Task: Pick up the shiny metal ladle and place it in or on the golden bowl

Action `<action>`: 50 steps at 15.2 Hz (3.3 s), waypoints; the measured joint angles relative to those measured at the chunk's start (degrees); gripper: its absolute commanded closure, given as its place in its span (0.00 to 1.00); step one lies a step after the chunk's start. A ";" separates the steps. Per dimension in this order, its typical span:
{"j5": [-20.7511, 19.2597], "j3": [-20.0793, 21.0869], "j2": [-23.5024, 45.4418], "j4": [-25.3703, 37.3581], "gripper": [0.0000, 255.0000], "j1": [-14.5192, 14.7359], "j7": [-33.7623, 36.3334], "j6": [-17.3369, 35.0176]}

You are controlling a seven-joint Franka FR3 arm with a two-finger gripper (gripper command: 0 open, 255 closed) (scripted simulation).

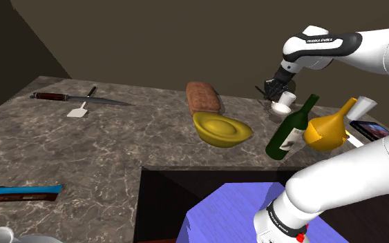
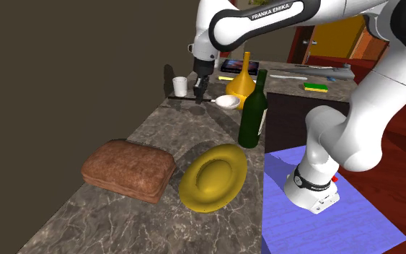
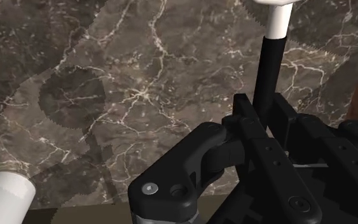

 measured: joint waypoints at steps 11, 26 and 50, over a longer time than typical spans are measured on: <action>-0.34 12.72 -10.87 -9.99 1.00 3.07 16.35 -0.58; 4.40 26.45 -14.67 -16.79 1.00 9.02 32.95 2.64; 4.55 26.32 -12.05 -23.59 0.00 9.04 32.52 12.06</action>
